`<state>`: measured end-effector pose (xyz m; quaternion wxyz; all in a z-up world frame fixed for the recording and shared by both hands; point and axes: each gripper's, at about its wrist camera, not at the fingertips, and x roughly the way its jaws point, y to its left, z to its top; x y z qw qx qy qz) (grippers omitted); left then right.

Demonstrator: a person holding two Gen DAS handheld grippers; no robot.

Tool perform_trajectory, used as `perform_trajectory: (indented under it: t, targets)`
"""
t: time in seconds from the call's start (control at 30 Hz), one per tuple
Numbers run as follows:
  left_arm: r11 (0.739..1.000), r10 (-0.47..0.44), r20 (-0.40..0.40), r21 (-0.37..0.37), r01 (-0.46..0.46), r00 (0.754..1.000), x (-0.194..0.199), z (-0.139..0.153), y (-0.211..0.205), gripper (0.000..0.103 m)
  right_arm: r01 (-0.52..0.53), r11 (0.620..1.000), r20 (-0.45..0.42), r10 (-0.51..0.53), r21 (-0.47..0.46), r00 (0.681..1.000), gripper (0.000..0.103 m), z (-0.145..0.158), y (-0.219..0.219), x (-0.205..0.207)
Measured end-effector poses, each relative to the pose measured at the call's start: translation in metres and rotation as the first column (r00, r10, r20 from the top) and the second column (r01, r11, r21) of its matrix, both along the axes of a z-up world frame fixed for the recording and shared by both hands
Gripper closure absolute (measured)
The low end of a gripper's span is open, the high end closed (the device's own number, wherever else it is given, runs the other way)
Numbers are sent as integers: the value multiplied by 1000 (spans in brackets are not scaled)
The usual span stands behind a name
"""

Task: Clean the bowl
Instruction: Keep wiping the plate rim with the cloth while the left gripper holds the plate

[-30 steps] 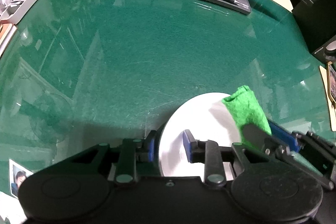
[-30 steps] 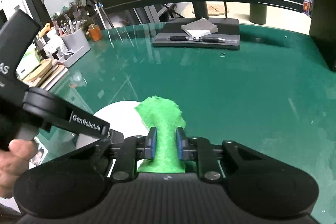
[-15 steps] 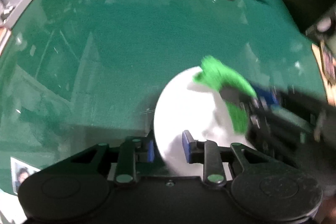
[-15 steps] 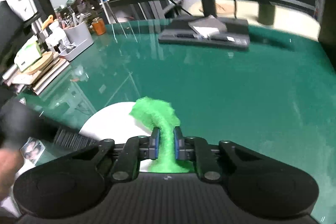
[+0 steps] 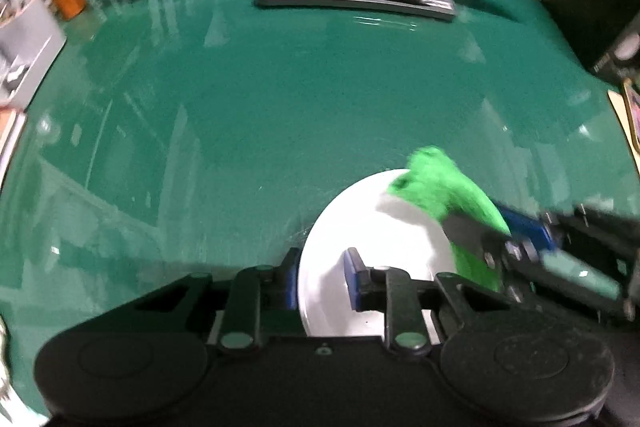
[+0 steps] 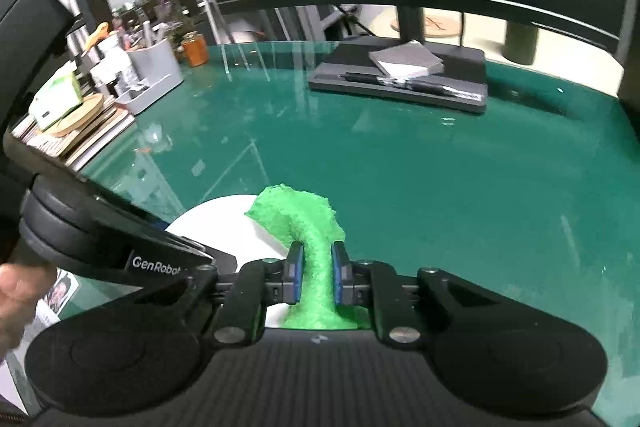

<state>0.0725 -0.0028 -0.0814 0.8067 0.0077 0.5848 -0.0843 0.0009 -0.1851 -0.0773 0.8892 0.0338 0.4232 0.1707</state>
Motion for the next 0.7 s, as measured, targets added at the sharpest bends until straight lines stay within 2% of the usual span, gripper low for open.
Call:
perform_trajectory:
  t: [0.13,0.23,0.4,0.57,0.7]
  targets:
    - [1000,12,-6,-15,-12,1000,-1,-2,3,80,9,1000,-23,-9,21,1000,77,4,-5,-25]
    - [1000,15,-7,-12,-15,1000,-1,-3,3,79,28,999,-17,-27,31,999,79,7,-5,-32]
    - [1000,18,-10,-10,-18,1000,-3,-4,3,80,63,998,0,-63,23,998,91,0,-4,-4]
    - [999,31,-17,-20,-31,999,-1,-3,5,79,53,999,7,-53,1,999,91,-2,1,-1]
    - [999,27,-17,-23,-27,1000,-2,-3,5,76,44,999,-30,-44,26,999,84,4,-5,-26]
